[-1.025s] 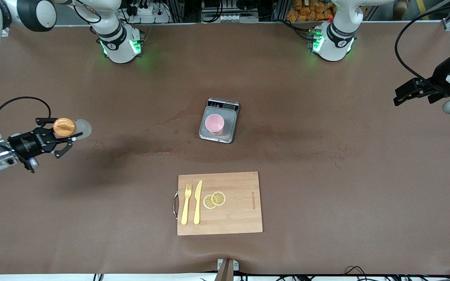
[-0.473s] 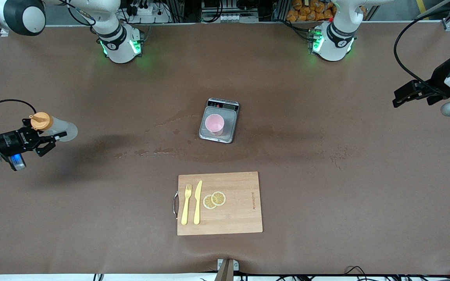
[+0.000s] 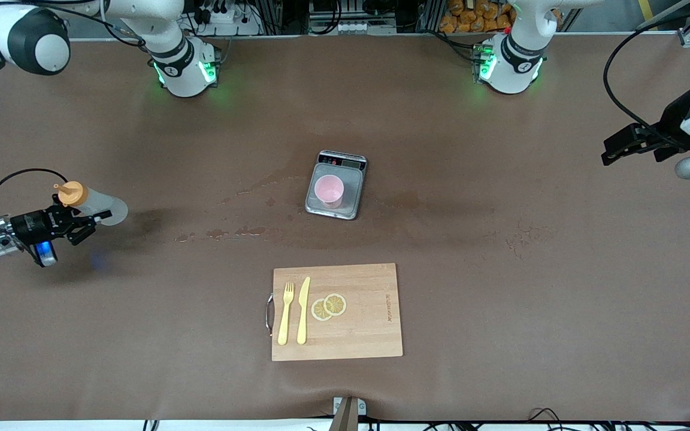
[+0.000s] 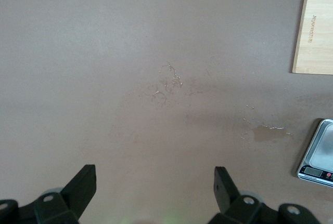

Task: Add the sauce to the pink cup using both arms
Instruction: 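Turn the bottle upright and carry it back with the right gripper, then lower the sauce bottle onto the table and open the right gripper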

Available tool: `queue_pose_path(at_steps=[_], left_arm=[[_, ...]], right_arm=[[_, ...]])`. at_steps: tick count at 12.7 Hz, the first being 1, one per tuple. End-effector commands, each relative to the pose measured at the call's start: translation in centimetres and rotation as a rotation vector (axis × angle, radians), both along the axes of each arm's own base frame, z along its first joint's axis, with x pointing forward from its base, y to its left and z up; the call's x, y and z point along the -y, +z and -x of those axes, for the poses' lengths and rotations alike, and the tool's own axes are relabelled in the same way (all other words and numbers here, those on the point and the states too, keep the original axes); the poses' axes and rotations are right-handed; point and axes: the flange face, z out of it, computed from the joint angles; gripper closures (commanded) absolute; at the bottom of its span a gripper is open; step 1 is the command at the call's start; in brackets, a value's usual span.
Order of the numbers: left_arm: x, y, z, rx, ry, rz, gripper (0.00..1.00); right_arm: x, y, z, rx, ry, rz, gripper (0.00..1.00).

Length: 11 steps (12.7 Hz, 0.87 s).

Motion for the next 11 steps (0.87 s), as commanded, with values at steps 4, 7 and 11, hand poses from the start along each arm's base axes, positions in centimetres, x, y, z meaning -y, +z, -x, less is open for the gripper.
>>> queue_pose_path(at_steps=[4,7,11], left_arm=[[0.0,0.0,-0.3,0.006,-0.017,0.005,0.00],[-0.1,0.1,-0.3,0.007,-0.015,0.006,0.00],[-0.2,-0.1,-0.3,0.003,-0.013,0.005,0.00]], right_arm=[[0.2,-5.9,0.9,0.039,-0.032,-0.049,0.93],[-0.5,-8.7,1.3,0.048,-0.048,-0.031,0.91],[-1.4,-10.9,1.7,0.049,-0.035,-0.050,0.86]])
